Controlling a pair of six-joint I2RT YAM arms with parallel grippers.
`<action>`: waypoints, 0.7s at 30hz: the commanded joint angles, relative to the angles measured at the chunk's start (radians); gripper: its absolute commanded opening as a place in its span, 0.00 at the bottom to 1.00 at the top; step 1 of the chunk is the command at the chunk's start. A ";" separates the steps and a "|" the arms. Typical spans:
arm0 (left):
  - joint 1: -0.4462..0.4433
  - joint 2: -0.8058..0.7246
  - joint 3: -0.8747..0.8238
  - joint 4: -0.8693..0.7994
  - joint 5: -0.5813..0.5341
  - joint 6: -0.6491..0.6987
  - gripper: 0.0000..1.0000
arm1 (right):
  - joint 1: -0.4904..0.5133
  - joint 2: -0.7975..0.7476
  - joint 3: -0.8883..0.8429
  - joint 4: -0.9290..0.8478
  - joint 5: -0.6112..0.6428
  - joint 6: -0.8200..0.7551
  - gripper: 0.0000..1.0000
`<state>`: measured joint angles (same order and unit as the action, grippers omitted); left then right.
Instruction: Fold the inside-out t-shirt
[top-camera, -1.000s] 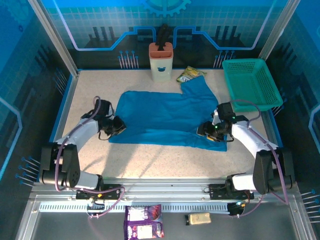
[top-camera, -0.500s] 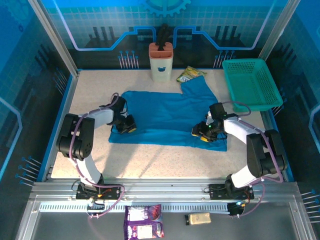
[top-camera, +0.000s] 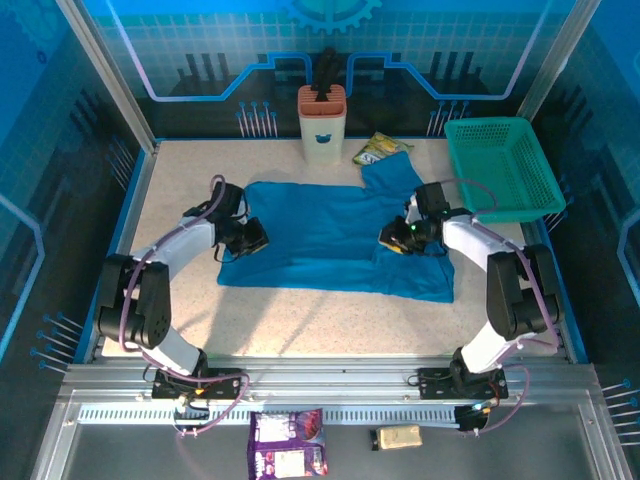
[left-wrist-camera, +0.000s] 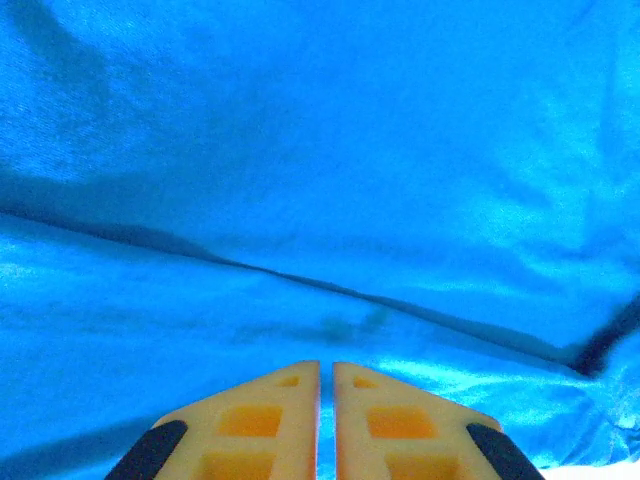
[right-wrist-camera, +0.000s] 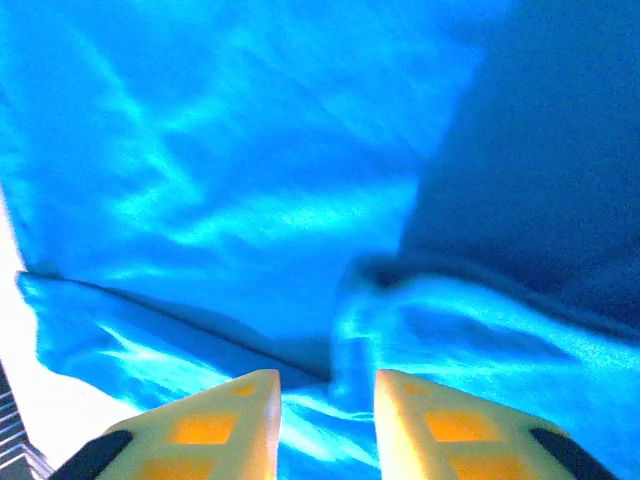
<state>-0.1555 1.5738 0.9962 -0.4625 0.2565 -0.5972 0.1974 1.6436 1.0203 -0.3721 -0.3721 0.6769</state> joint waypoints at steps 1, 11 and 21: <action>-0.001 -0.037 -0.011 -0.038 0.008 -0.007 0.14 | 0.013 0.011 0.064 0.028 -0.056 -0.027 0.37; -0.045 -0.012 0.003 -0.043 0.040 0.010 0.16 | -0.034 -0.097 -0.017 -0.129 0.074 -0.121 0.48; -0.065 0.023 -0.019 -0.028 0.026 0.008 0.16 | -0.120 0.045 -0.011 0.020 -0.042 -0.109 0.69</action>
<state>-0.2161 1.5944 0.9928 -0.4740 0.2703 -0.5999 0.0879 1.6447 0.9939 -0.4274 -0.3450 0.5598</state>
